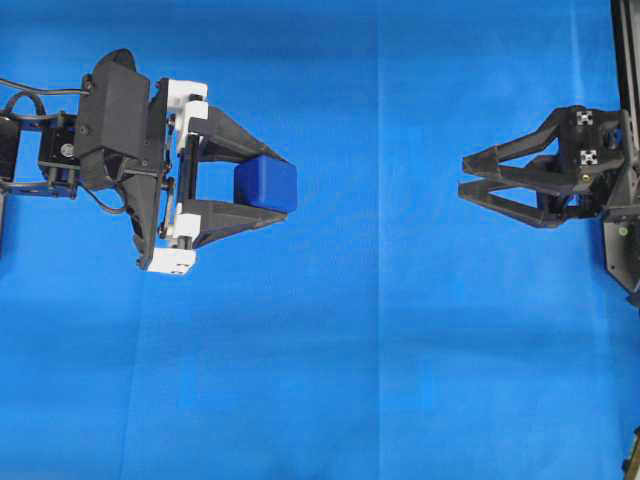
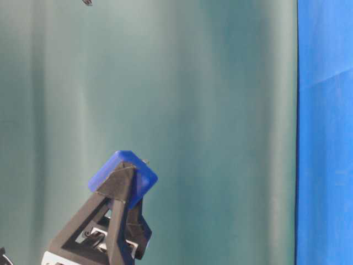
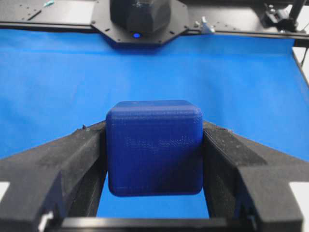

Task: Handover the blue block to the right arm after grasping it with the left arm, then place it in the designated position.
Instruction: 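Open the right gripper and orient it toward the held cube, then move the right gripper to the cube held by the left gripper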

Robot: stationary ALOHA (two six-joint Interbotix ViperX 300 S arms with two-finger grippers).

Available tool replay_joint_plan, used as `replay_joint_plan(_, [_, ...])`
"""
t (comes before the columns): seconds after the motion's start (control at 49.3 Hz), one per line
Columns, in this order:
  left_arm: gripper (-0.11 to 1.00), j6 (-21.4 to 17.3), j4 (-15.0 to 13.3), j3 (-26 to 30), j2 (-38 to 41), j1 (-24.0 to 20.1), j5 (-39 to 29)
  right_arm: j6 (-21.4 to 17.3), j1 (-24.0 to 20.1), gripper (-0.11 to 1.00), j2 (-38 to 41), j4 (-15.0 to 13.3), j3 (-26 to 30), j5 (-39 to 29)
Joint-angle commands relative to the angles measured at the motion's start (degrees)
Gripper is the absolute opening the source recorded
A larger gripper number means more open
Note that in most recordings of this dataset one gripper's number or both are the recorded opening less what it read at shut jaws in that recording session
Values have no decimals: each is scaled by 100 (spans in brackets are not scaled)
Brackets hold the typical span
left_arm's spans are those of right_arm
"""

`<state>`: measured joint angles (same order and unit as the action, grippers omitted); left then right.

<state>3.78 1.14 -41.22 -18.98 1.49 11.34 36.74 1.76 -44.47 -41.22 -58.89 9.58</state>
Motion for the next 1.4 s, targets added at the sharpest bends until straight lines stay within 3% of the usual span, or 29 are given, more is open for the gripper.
replay_joint_plan(0.0, [48,9,0,62,-123,-18,53,-26,0,94,9,18,149,53])
replay_joint_plan(0.426, [48,18,0,70,-123,-18,53,-26,0,94,791,26,677,237])
replay_joint_plan(1.379, [48,35,-18,62,-123,-18,18,-26,0,94,3516,26,3270,202])
